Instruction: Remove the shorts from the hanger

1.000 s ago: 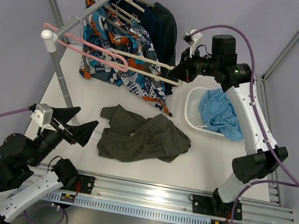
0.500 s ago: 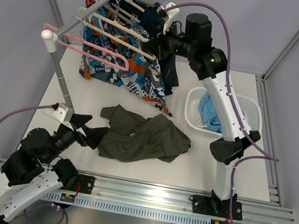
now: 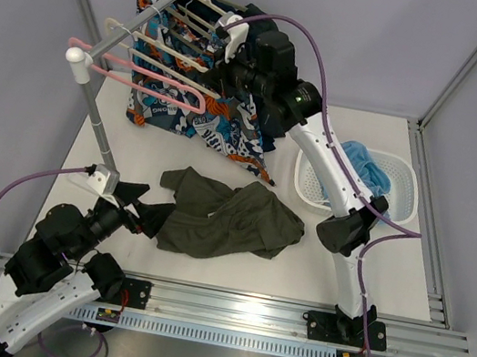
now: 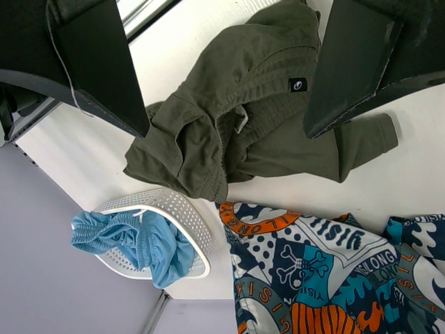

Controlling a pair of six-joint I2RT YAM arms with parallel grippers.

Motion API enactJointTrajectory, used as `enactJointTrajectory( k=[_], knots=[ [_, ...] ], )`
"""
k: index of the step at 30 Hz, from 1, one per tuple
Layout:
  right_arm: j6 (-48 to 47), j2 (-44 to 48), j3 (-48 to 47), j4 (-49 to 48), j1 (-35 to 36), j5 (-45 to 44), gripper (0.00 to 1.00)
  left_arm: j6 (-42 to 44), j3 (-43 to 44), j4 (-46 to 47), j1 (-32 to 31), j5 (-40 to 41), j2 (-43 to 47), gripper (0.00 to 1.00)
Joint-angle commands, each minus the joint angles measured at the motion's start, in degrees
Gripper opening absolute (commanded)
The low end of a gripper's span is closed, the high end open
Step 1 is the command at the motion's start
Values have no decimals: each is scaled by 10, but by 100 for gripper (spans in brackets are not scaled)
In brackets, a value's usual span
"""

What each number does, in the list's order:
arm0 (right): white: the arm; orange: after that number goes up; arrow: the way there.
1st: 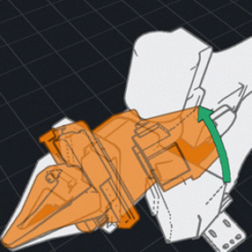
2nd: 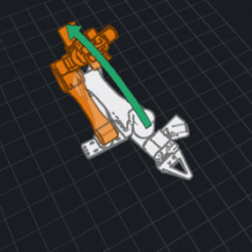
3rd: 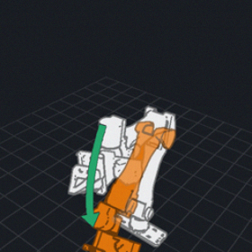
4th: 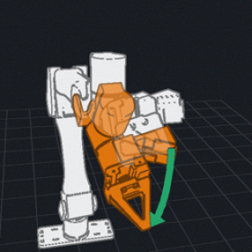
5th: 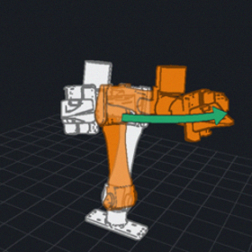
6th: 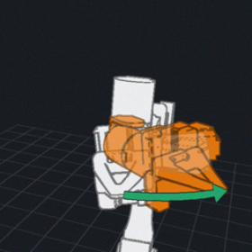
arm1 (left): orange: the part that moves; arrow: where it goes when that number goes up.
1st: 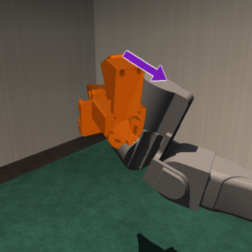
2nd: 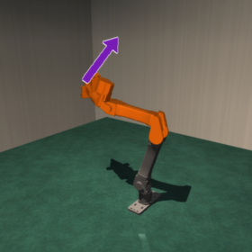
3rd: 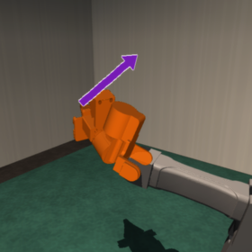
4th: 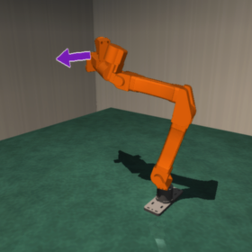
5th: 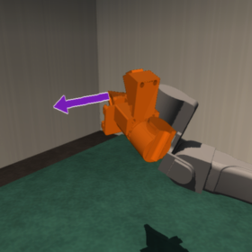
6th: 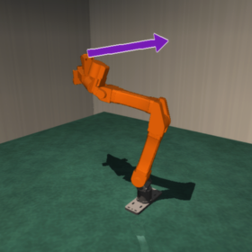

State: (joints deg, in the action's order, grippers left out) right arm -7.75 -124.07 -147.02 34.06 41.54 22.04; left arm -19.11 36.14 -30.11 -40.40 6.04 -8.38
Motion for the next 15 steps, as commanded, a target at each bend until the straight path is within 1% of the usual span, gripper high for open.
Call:
enactJointTrajectory(
  k=[1, 3, 5, 6, 8, 9, 11, 12, 13, 15],
  knots=[
    [-12, 3, -19, -42, 6, -12, 0, -5, -2, 23, 0, -9, 6, 99],
    [-18, 8, -8, -45, 6, -9, 2, -7, -6, 25, 0, -9, 8, 99],
    [-24, 10, -2, -43, 6, -3, 9, -7, -7, 28, 0, -10, 8, 99],
    [-24, 13, -2, -40, 6, -2, 26, -7, -7, 28, 0, -11, 8, 99],
    [-28, 22, 1, -31, 5, 5, 42, -7, -5, 27, 0, -12, 6, 99],
    [-28, 39, 13, -31, 5, 9, 57, -7, -3, 26, 0, -12, 4, 99],
    [-23, 62, 31, -35, -8, 29, 69, -6, -2, 22, 0, -12, 3, 99],
    [-21, 86, 48, -35, -15, 39, 81, -6, -1, 21, 0, -12, 2, 99],
    [-21, 98, 54, -27, -24, 65, 85, -6, -1, 19, 0, -11, 2, 99],
    [-10, 126, 72, -15, -57, 88, 94, -9, -4, 19, 0, -11, 1, 99]
  ],
)
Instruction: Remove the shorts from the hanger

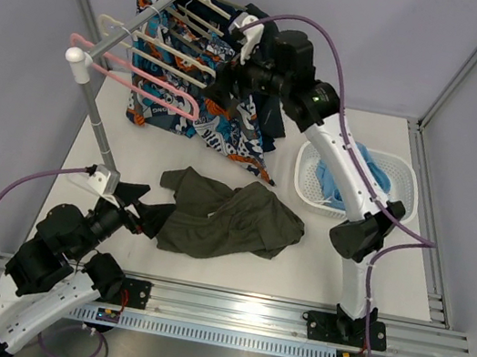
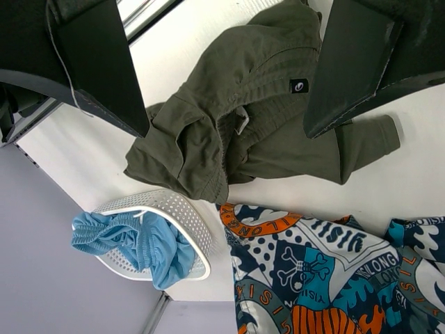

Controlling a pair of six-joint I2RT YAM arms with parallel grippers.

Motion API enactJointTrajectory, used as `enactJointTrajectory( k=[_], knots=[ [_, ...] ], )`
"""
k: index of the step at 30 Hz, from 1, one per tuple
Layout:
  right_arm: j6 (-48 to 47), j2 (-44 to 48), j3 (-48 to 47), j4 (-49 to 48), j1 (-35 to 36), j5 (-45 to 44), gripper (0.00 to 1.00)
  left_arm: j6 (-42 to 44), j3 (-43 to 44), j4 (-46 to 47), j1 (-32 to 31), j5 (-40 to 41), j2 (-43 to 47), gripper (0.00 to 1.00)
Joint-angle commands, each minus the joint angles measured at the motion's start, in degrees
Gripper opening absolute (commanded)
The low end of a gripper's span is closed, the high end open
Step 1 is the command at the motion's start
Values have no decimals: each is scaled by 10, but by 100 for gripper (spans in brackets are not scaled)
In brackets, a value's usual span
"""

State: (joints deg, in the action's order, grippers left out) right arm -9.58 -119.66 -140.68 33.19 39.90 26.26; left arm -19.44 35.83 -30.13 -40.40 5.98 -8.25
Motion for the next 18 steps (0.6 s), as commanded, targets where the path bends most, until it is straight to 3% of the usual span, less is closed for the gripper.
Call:
enactJointTrajectory(
  k=[1, 6, 8, 9, 10, 12, 14, 15, 18],
  knots=[
    [15, 92, 16, 6, -53, 69, 99, -9, -4, 22, 0, -11, 0, 99],
    [-22, 186, 168, 47, -127, 120, 99, -17, -12, 29, 0, -10, -10, 99],
    [-103, 229, 231, 85, -138, 170, 99, -22, -13, 30, 0, -5, -20, 99],
    [-150, 240, 293, 153, -141, 197, 100, -25, -12, 30, 0, 0, -24, 99],
    [-249, 249, 325, 188, -141, 228, 100, -31, -13, 31, 0, 3, -30, 99],
    [-355, 268, 425, 278, -135, 231, 100, -34, -15, 38, 0, 4, -38, 99],
    [-372, 295, 563, 233, -122, 168, 100, -38, -16, 43, 0, 1, -48, 99],
    [-353, 304, 607, 140, -103, 78, 99, -38, -16, 45, 0, -3, -52, 99],
    [-251, 321, 719, -11, -62, -73, 99, -38, -16, 53, 0, -9, -65, 99]
  ],
)
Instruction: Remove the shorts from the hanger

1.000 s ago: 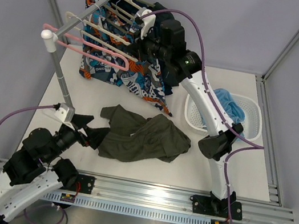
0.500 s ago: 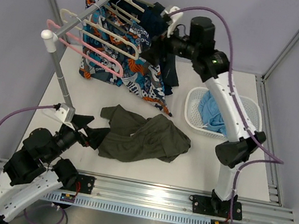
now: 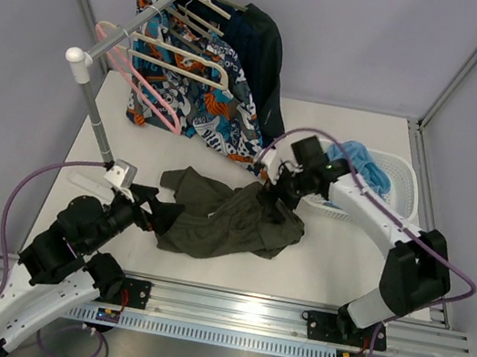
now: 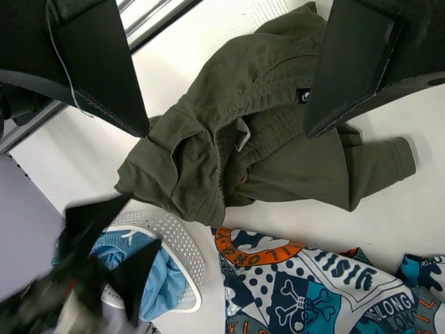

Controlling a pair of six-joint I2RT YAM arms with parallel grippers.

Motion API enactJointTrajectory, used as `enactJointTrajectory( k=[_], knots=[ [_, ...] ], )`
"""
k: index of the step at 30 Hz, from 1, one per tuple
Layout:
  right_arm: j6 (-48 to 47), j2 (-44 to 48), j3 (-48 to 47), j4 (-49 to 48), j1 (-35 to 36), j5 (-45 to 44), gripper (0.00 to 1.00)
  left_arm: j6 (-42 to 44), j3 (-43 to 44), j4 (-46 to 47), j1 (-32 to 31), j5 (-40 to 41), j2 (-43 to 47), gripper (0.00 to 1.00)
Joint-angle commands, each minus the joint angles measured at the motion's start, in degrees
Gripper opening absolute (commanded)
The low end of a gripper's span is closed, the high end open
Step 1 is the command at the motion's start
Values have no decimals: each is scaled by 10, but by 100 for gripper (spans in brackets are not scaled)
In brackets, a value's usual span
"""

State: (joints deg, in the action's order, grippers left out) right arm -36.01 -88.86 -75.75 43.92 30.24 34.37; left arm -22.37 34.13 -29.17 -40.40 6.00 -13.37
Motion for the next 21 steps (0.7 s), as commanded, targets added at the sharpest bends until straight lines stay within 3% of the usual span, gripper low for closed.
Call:
enactJointTrajectory(
  k=[1, 4, 6, 8, 14, 21],
  knots=[
    [96, 10, 80, -146, 44, -190, 100, -10, 3, 44, 0, -10, -18, 99],
    [228, -29, 93, -217, 82, -314, 100, -12, 8, 43, 0, -12, -27, 99],
    [262, -42, 108, -262, 95, -377, 100, -16, 10, 42, 0, -12, -28, 99],
    [283, -64, 108, -271, 102, -385, 99, -19, 10, 39, 0, -11, -26, 99],
    [306, -124, 92, -256, 101, -346, 99, -24, 9, 34, 0, -10, -15, 99],
    [265, -145, 67, -186, 101, -187, 91, -22, 10, 30, 0, -11, -10, 99]
  ],
)
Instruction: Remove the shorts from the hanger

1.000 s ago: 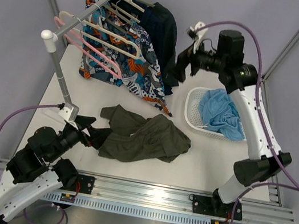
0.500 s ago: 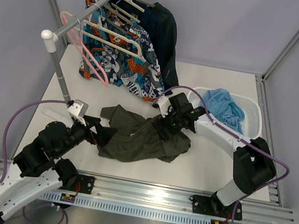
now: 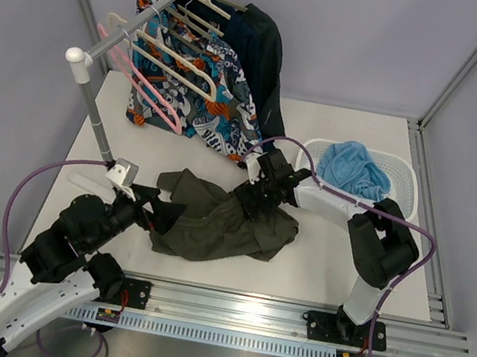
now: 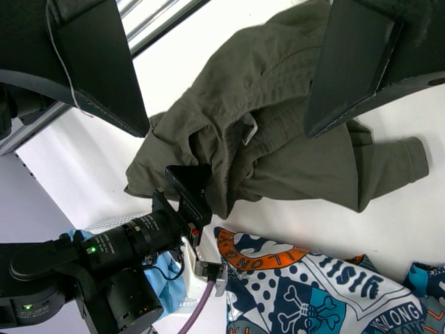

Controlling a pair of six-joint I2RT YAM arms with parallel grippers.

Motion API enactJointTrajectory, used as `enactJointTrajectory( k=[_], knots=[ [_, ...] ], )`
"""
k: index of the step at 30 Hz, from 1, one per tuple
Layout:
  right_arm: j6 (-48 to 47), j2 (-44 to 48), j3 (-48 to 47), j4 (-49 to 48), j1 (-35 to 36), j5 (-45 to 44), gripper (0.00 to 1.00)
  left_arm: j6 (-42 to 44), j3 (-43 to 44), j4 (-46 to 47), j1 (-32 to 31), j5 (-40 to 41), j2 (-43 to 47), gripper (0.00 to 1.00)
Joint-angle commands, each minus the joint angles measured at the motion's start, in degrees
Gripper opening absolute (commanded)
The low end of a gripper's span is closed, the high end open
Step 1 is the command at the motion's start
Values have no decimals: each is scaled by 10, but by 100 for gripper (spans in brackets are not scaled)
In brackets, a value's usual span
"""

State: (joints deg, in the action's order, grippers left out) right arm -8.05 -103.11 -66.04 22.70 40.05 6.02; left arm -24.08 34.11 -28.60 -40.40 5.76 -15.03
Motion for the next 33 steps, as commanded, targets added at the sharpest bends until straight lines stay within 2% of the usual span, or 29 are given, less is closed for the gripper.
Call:
enactJointTrajectory(
  k=[1, 5, 6, 9, 10, 11, 14, 17, 18, 22, 27, 28, 29, 33],
  knots=[
    [-32, -7, -34, 37, 2, 118, 88, -5, 10, 26, 0, -9, 8, 99],
    [-52, -36, -58, 77, 2, 185, 58, -6, 8, 29, 0, -11, 8, 99],
    [-55, -39, -62, 85, 2, 190, 41, -5, 8, 28, 0, -12, 9, 99],
    [-75, -32, -75, 100, -6, 218, 15, -6, 7, 28, 0, -14, 13, 99],
    [-92, -15, -78, 104, -10, 230, 4, -7, 7, 28, 0, -14, 15, 99],
    [-100, -3, -82, 107, -22, 241, 0, -6, 6, 28, 0, -15, 18, 99],
    [-125, 46, -104, 130, -61, 310, 0, -7, 3, 26, 0, -15, 25, 99],
    [-161, 107, -147, 165, -115, 446, 0, -2, 4, 26, 0, -14, 31, 99],
    [-172, 123, -161, 172, -127, 466, 0, -1, 5, 26, 0, -14, 32, 99],
    [-158, 183, -293, 207, -181, 523, 0, 7, 5, 30, 0, -8, 35, 99],
    [28, 194, -447, 120, -269, 547, 0, 17, 5, 34, 0, 0, 35, 99],
    [58, 194, -490, 98, -305, 551, 0, 18, 5, 35, 0, 0, 35, 99],
    [126, 194, -507, 43, -324, 556, 0, 20, 6, 35, 0, 1, 35, 99],
    [252, 185, -566, -70, -405, 555, 0, 25, 4, 39, 0, 2, 34, 99]
  ],
)
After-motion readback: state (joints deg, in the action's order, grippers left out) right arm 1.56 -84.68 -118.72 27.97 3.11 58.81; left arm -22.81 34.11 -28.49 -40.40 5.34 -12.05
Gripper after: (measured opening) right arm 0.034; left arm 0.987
